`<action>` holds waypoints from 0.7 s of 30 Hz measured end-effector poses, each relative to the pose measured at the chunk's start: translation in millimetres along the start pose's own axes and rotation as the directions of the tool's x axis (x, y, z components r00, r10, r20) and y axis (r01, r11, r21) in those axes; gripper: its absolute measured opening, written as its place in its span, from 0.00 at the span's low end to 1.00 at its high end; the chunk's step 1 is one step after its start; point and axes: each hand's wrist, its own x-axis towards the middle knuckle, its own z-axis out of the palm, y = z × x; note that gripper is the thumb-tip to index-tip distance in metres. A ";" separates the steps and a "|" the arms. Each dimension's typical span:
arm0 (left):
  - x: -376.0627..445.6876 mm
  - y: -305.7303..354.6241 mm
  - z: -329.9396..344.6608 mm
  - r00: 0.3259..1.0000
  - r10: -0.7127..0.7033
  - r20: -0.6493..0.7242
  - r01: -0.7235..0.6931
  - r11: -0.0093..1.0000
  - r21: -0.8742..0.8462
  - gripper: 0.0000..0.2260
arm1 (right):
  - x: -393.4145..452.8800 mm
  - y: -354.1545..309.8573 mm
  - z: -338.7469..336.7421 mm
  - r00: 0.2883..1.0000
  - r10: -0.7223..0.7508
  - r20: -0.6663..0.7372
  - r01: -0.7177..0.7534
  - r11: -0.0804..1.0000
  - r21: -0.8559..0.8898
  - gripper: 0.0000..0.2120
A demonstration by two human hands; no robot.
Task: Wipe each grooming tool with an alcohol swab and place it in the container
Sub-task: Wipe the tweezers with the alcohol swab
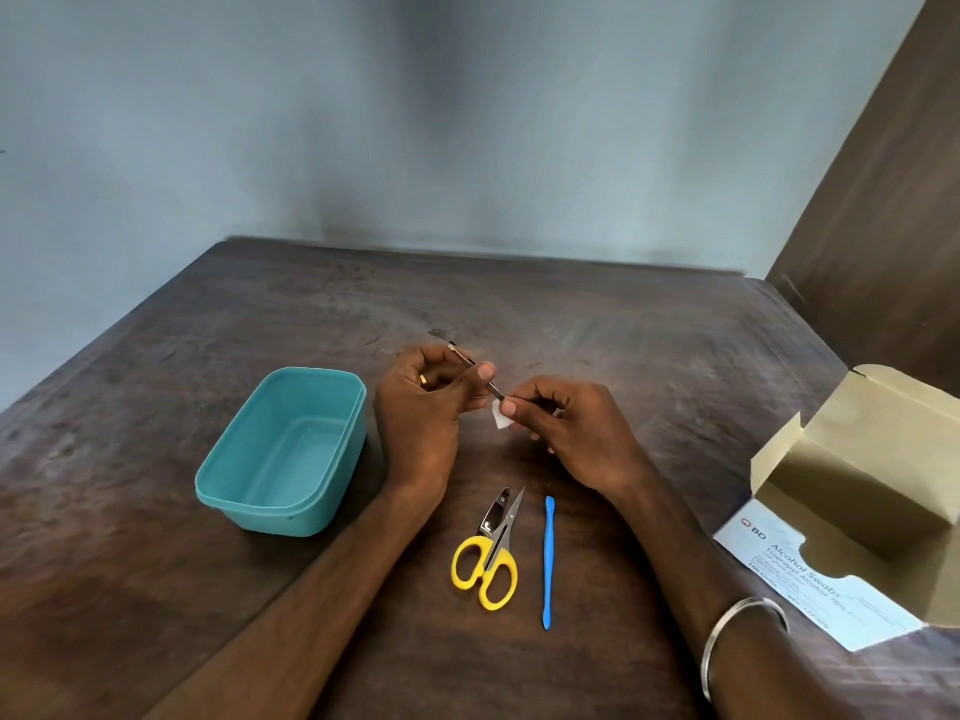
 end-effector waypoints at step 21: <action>-12.8 8.6 11.8 0.994 -0.105 -0.043 0.099 0.988 -0.119 0.12 | -3.5 3.0 -8.2 0.998 0.037 0.049 -0.036 0.999 -0.021 0.08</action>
